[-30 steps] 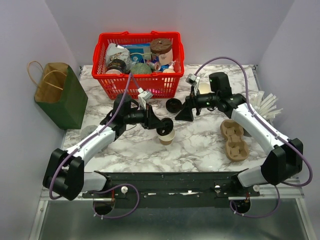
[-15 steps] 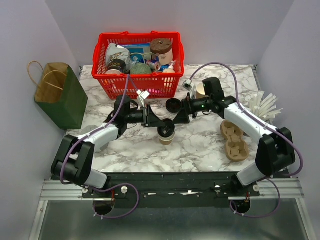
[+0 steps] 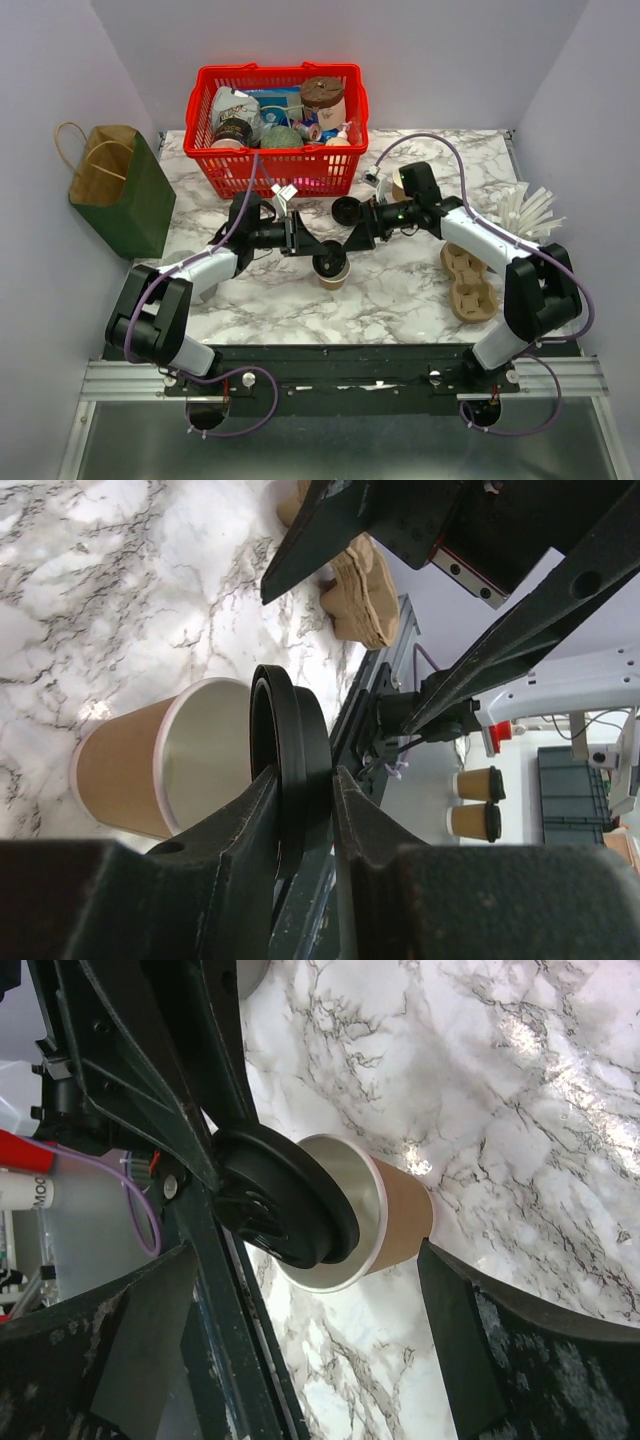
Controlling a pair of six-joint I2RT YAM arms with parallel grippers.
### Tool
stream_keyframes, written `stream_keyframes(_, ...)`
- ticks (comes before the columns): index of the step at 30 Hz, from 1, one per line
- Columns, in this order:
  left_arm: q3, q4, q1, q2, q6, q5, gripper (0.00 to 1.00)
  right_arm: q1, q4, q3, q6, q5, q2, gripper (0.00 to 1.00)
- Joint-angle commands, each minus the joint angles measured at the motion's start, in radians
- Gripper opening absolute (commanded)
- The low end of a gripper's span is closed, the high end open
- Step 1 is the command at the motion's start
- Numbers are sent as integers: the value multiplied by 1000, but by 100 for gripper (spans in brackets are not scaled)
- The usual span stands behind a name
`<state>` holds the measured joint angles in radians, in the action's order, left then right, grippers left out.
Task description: Pack the takeout coffee
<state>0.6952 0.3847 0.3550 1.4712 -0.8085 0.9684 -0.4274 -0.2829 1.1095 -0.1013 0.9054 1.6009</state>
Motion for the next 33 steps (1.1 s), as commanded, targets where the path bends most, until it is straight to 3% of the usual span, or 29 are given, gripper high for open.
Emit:
stream_keyframes(1, 10, -50, -10, 6, 60, -37, 36, -8, 39, -14, -26, -16, 25, 100)
stream_keyframes(9, 36, -164, -10, -15, 157, -77, 45, -16, 64, -20, -38, -20, 34, 100)
stream_keyframes(11, 47, -222, -10, -20, 187, -115, 51, -20, 63, -22, -37, -33, 34, 100)
stream_keyframes(33, 139, -365, 52, -3, 354, -221, 57, -28, 31, -30, -6, -117, 39, 99)
